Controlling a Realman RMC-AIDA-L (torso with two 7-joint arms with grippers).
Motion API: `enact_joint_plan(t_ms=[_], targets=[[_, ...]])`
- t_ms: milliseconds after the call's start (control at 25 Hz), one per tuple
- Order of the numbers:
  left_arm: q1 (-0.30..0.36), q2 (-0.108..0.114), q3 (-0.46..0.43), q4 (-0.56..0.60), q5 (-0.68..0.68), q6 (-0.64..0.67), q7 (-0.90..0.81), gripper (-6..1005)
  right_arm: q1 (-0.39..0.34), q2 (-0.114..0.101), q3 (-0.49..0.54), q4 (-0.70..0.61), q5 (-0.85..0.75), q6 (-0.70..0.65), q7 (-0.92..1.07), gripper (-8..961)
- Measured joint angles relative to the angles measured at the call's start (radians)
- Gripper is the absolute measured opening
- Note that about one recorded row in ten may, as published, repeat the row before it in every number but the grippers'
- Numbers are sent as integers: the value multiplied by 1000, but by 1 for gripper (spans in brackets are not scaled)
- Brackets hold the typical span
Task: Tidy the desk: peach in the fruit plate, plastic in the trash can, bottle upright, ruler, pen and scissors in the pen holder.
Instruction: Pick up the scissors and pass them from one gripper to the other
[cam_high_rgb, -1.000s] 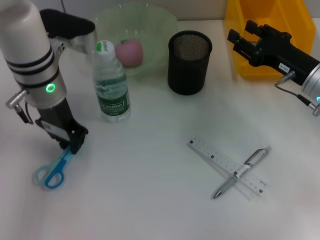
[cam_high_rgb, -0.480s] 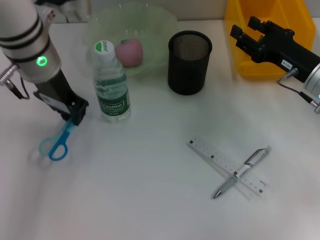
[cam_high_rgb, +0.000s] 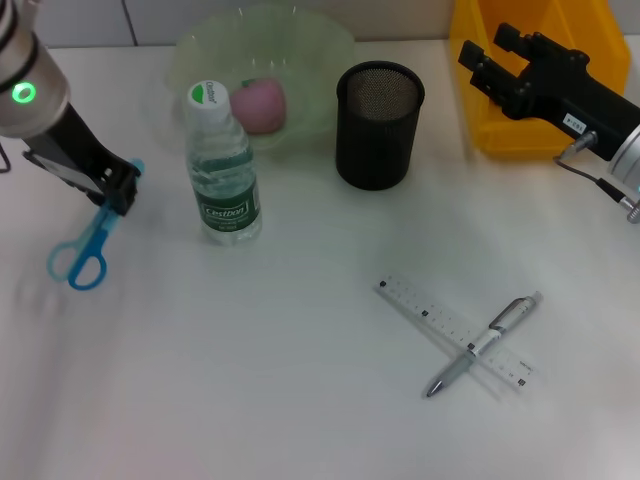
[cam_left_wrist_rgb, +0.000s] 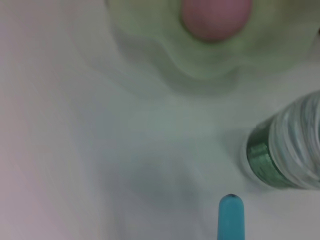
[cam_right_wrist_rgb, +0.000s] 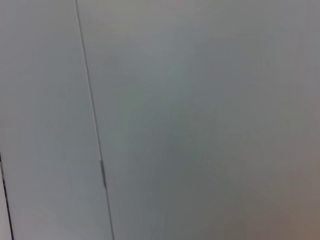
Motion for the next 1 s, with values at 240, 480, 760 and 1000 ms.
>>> enact_joint_plan(t_ms=[240,480,760,1000], targets=[[56,13,-35,129,0,4,14,215,0,1,0,1,22,-33,0,553],[78,-4,-139,197,0,-12,80,214,1,3,-1,3,23,-38,8,553],[100,-15,-239,252,-43,-72,148,214,2,3,-4,5,24,-38,13,553],[133,-12,-409,285,-292,-117,246,214,2,3,-5,6,24,-38,13,553]])
